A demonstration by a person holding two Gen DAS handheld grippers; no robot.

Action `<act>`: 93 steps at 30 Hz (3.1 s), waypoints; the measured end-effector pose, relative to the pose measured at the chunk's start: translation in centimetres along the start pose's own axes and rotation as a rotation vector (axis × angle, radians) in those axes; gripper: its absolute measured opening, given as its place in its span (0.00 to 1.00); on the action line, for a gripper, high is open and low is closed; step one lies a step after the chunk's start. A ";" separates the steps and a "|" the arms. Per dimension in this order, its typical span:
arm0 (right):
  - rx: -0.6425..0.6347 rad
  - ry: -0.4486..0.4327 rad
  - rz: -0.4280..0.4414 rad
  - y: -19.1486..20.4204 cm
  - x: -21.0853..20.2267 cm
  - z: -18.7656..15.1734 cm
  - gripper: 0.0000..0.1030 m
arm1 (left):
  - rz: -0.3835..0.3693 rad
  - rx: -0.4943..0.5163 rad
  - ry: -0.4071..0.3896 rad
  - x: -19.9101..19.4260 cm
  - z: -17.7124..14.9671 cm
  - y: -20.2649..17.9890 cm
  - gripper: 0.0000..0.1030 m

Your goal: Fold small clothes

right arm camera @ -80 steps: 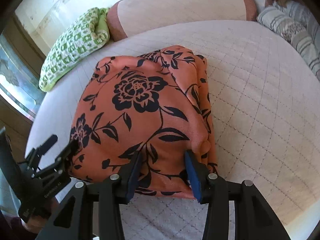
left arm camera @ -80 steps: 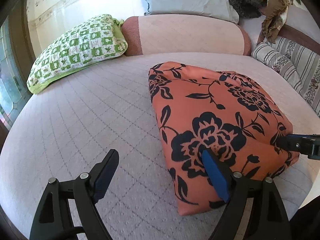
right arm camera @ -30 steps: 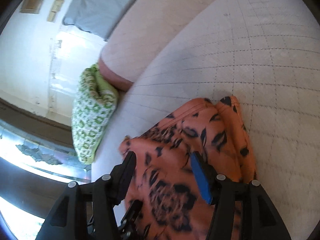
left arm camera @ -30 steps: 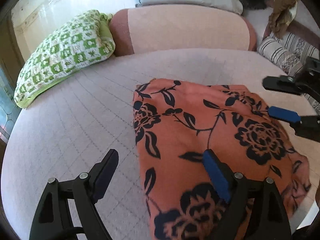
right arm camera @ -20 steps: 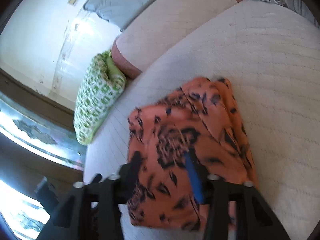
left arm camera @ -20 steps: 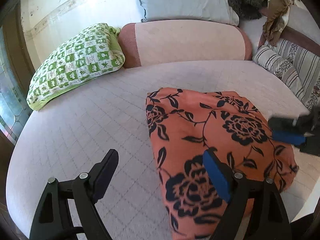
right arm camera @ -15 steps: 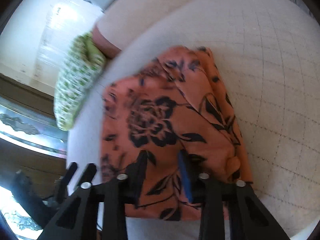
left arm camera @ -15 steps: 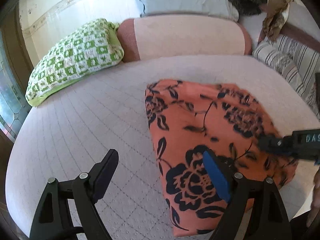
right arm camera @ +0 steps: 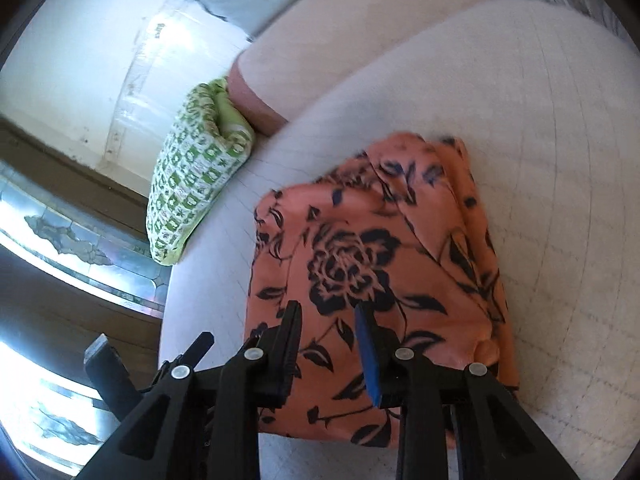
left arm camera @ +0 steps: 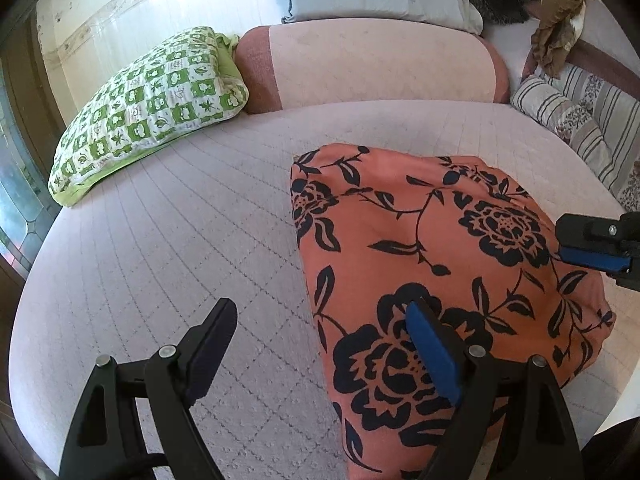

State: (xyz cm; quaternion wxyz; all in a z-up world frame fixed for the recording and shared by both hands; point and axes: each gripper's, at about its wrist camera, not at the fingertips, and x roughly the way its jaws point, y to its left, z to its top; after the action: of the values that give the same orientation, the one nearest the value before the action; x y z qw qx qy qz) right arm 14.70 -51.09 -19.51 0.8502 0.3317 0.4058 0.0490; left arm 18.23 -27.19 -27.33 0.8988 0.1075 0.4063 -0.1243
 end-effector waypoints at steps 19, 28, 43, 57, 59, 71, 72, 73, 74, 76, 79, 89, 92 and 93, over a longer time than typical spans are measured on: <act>0.015 0.105 -0.065 -1.0 2.6 0.1 0.29 | -0.011 0.008 0.007 0.8 0.1 0.0 0.85; -0.029 0.026 -0.022 -0.1 0.8 0.7 0.29 | -0.013 -0.014 -0.013 0.5 0.7 0.6 0.85; -0.016 0.057 -0.099 -1.0 2.1 0.7 0.29 | -0.004 -0.025 0.011 1.3 0.6 0.9 0.85; 0.070 -0.067 -0.080 -3.6 -1.1 2.4 0.47 | -0.008 -0.075 -0.001 1.0 1.0 2.2 0.85; 0.089 -0.081 -0.061 -4.0 -1.4 2.5 0.72 | -0.009 -0.081 0.004 1.1 1.0 2.4 0.85; 0.124 -0.072 -0.079 -6.0 -1.9 3.0 0.73 | -0.043 -0.132 0.037 1.8 1.0 3.4 0.85; 0.122 -0.069 -0.081 -6.0 -1.8 3.0 0.73 | -0.045 -0.135 0.039 1.8 1.0 3.5 0.85; 0.118 -0.064 -0.087 -6.1 -1.7 3.0 0.73 | -0.046 -0.139 0.040 1.9 1.0 3.5 0.85; 0.117 -0.062 -0.091 -6.1 -1.7 3.0 0.73 | -0.047 -0.141 0.041 1.9 1.0 3.6 0.85; 0.115 -0.055 -0.090 -6.2 -1.6 3.0 0.73 | -0.049 -0.145 0.042 1.9 1.0 3.7 0.85; 0.110 -0.050 -0.093 -6.2 -1.5 3.0 0.73 | -0.056 -0.151 0.040 1.8 1.1 3.8 0.85; 0.017 -0.087 -0.144 -4.7 -1.7 2.7 0.73 | -0.050 -0.154 0.037 1.9 1.2 4.1 0.85; 0.063 -0.030 -0.129 -5.7 -0.9 2.8 0.73 | -0.050 -0.161 0.039 2.0 1.1 4.3 0.85; 0.076 -0.020 -0.129 -6.0 -0.8 2.8 0.73 | -0.051 -0.162 0.039 2.0 1.1 4.3 0.85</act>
State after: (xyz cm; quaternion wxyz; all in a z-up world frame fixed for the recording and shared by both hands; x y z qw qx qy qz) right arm 15.08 -57.49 -21.38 0.8423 0.3376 0.4195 -0.0246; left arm 21.67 -23.71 -27.71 0.8930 0.0264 0.4352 -0.1117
